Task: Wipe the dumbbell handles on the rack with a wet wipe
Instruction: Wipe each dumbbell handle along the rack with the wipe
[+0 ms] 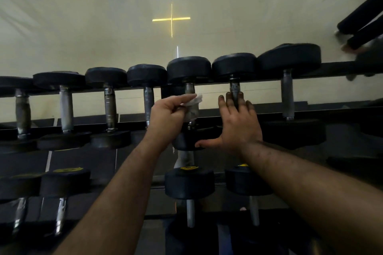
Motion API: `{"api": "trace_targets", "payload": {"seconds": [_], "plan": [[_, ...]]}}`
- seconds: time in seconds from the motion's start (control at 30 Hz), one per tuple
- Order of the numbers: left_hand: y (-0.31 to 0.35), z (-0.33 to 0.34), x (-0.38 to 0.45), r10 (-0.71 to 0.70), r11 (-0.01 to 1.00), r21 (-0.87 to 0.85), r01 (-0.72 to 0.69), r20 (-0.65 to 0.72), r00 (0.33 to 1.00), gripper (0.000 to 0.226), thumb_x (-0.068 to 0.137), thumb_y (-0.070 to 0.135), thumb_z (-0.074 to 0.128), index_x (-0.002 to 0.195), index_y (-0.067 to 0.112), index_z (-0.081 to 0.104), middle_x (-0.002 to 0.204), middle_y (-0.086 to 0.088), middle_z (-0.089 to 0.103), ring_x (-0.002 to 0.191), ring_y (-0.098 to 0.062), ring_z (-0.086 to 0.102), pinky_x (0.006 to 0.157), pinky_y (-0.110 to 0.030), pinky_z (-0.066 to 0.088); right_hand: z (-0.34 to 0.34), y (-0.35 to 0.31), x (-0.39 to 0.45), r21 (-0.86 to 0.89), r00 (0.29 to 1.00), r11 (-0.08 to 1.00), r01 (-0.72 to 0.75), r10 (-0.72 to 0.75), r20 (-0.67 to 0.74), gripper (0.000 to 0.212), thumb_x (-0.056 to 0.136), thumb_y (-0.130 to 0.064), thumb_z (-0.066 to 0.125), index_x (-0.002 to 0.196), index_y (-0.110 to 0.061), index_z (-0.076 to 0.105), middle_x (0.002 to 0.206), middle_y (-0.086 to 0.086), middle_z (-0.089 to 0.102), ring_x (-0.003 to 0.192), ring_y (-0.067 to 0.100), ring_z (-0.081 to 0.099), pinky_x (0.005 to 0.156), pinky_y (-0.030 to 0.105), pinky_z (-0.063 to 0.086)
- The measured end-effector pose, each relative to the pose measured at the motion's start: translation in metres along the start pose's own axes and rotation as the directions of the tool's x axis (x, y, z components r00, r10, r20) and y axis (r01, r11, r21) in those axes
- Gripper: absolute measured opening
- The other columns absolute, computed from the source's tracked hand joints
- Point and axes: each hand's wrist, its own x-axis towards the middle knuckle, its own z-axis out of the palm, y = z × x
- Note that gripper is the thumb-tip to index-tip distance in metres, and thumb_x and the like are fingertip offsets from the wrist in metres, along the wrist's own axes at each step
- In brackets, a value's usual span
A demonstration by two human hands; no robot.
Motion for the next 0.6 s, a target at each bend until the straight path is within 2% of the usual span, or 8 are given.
{"api": "trace_targets", "payload": {"seconds": [0.07,0.13,0.23,0.33,0.4,0.47,0.53,0.6], "plan": [[0.011,0.02,-0.007,-0.147,0.979,-0.144,0.146,0.006,0.989,0.038,0.093,-0.009,0.059,0.104,0.018,0.084,0.103,0.0,0.081,0.103,-0.016,0.076,0.086,-0.03,0.062,0.001,0.004,-0.001,0.049,1.0,0.999,-0.003,0.004,-0.01,0.162,0.049,-0.119,0.024,0.171,-0.013,0.014,0.178,0.017,0.016,0.165,0.04,0.006,0.133,0.057,0.013],[0.021,0.036,-0.014,-0.216,0.96,-0.184,0.21,-0.014,0.976,0.039,0.089,-0.012,0.056,0.094,0.014,0.085,0.096,-0.004,0.081,0.095,-0.018,0.077,0.075,-0.027,0.061,0.001,0.008,-0.003,0.092,1.0,0.996,0.012,-0.011,-0.004,0.158,0.053,-0.117,0.027,0.171,-0.013,0.016,0.178,0.016,0.016,0.166,0.038,0.004,0.133,0.056,0.012],[0.035,0.054,-0.023,-0.207,0.968,-0.159,0.195,-0.061,0.976,0.029,0.092,-0.002,0.06,0.093,0.013,0.084,0.09,-0.006,0.081,0.083,-0.016,0.076,0.066,-0.024,0.058,-0.003,0.021,-0.006,0.13,0.995,0.987,0.098,-0.101,0.023,0.145,0.066,-0.112,0.03,0.172,-0.015,0.013,0.18,0.012,0.008,0.166,0.036,-0.003,0.133,0.057,0.006],[0.044,0.066,-0.034,-0.17,0.967,-0.213,0.139,-0.135,0.976,0.008,0.094,0.016,0.076,0.098,0.011,0.081,0.092,-0.006,0.081,0.088,-0.018,0.078,0.075,-0.03,0.062,-0.012,0.056,-0.015,0.05,0.974,0.974,0.22,-0.223,0.046,0.132,0.078,-0.106,0.027,0.173,-0.015,0.009,0.181,0.009,-0.003,0.167,0.03,-0.006,0.133,0.058,-0.001],[0.048,0.078,-0.04,-0.148,0.965,-0.243,0.097,-0.199,0.969,0.017,0.088,0.015,0.083,0.105,0.011,0.079,0.097,-0.008,0.08,0.092,-0.018,0.078,0.078,-0.028,0.061,-0.019,0.09,-0.022,0.005,0.985,0.985,0.17,-0.17,-0.041,0.129,0.08,-0.104,0.024,0.171,-0.012,0.02,0.18,0.012,0.008,0.167,0.03,0.003,0.133,0.057,0.002],[0.052,0.091,-0.043,-0.173,0.942,-0.321,0.094,-0.225,0.959,0.036,0.085,0.006,0.085,0.118,0.012,0.073,0.109,-0.01,0.077,0.101,-0.02,0.077,0.083,-0.031,0.062,-0.026,0.118,-0.025,0.003,0.991,0.998,0.057,-0.056,-0.118,0.131,0.078,-0.105,0.023,0.168,-0.011,0.027,0.178,0.014,0.018,0.166,0.032,0.01,0.133,0.059,0.007],[0.059,0.108,-0.045,-0.201,0.937,-0.329,0.122,-0.219,0.955,0.04,0.087,0.002,0.082,0.125,0.009,0.07,0.115,-0.009,0.076,0.107,-0.022,0.076,0.088,-0.036,0.064,-0.035,0.139,-0.021,-0.033,0.998,0.999,-0.04,0.039,-0.045,0.141,0.071,-0.11,0.021,0.17,-0.01,0.015,0.179,0.015,0.01,0.166,0.034,0.004,0.131,0.062,0.006],[0.059,0.124,-0.047,-0.19,0.959,-0.249,0.133,-0.222,0.956,0.025,0.089,0.006,0.081,0.114,0.008,0.075,0.105,-0.012,0.079,0.103,-0.029,0.076,0.088,-0.04,0.064,-0.039,0.149,-0.017,-0.016,0.988,0.991,-0.133,0.134,0.082,0.153,0.062,-0.114,0.024,0.171,-0.011,-0.006,0.179,0.016,-0.009,0.166,0.036,-0.009,0.129,0.067,0.0]]}}
